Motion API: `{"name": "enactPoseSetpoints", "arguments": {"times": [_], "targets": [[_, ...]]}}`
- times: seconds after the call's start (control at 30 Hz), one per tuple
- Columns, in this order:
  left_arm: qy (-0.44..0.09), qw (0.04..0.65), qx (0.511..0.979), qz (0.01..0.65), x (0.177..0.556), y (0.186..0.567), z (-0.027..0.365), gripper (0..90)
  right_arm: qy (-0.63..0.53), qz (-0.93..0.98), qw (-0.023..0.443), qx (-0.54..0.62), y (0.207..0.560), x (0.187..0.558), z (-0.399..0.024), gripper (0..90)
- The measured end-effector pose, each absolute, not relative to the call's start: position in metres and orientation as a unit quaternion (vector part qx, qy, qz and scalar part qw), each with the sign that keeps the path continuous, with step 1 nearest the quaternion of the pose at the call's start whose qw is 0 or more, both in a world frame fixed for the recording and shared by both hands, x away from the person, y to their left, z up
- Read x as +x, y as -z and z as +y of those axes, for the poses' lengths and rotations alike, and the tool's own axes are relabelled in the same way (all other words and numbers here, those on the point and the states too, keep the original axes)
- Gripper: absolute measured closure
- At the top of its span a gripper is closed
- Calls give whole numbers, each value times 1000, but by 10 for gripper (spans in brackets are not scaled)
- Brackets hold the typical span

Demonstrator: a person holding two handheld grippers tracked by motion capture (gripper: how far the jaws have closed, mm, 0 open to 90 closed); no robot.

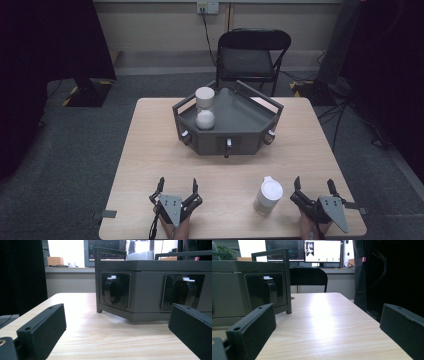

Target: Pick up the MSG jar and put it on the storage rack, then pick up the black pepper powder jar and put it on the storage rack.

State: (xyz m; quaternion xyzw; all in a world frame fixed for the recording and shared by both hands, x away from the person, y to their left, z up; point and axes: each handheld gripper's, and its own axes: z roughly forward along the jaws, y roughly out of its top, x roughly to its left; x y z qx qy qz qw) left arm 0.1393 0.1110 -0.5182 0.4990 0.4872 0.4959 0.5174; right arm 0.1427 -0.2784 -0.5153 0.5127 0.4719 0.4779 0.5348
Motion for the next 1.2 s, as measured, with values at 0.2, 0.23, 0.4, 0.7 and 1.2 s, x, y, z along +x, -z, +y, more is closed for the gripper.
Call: {"name": "enactPoseSetpoints", "arguments": {"times": [0.2,0.23,0.4,0.7,1.2], "targets": [[-496,516,500,487,139,518,111,2,-479,473,534,511,515,143,-279,0],[-496,516,500,487,139,518,111,2,-480,473,534,511,515,143,-279,0],[-496,516,500,487,139,518,111,2,-481,475,532,510,515,143,-280,0],[-496,516,500,488,139,518,111,1,-484,477,530,508,515,143,-282,0],[-495,519,500,485,139,518,112,0,-479,476,537,505,516,142,-279,0]]}}
